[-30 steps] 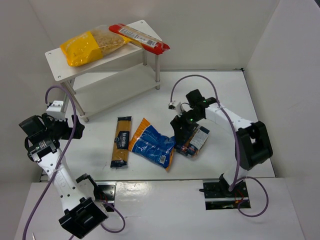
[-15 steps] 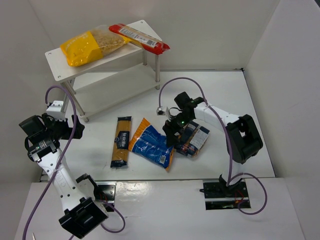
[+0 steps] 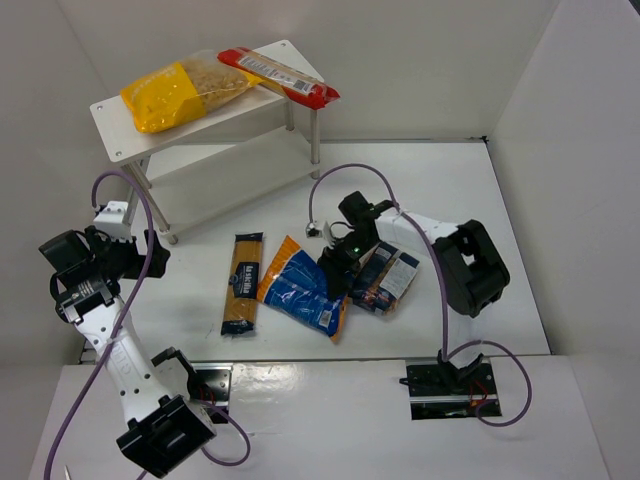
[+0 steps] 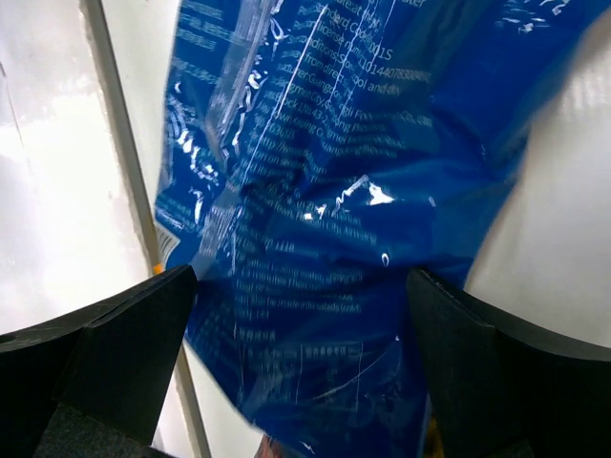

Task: Place and organize the pasta boxes and bags onto the shelf

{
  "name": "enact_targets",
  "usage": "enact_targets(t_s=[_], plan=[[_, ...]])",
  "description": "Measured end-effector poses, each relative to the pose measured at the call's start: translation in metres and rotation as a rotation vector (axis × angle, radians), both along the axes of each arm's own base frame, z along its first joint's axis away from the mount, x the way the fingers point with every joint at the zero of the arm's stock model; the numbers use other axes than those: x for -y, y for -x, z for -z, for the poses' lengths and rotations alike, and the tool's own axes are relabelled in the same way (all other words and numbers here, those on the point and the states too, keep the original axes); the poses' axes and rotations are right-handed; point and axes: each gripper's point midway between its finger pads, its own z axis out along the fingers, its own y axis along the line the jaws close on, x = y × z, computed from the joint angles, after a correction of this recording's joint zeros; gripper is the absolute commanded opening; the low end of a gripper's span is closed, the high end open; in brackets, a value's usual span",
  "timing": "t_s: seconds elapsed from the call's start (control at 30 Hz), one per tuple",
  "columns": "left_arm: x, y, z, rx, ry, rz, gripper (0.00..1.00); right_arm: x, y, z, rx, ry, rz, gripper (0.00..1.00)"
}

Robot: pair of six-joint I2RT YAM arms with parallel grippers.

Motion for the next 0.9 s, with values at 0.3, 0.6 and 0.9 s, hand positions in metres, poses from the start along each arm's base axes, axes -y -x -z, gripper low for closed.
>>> enact_targets(t_s=[0.3, 0.6, 0.9], plan=[[0.002, 0.000, 0.000, 0.000, 0.000, 0.008, 1.00, -0.009, 0.004, 0.017, -0.044, -0.004, -0.029, 1.00], [0.004, -0.001, 0.000, -0.001, 0.001, 0.016, 1.00, -0.035, 0.027, 0.022, -0.091, -0.019, -0.097, 0.00], [0.012, -0.002, 0.001, -0.005, 0.004, 0.049, 1.00, -0.038, 0.030, 0.005, 0.017, 0.038, -0.053, 0.00]])
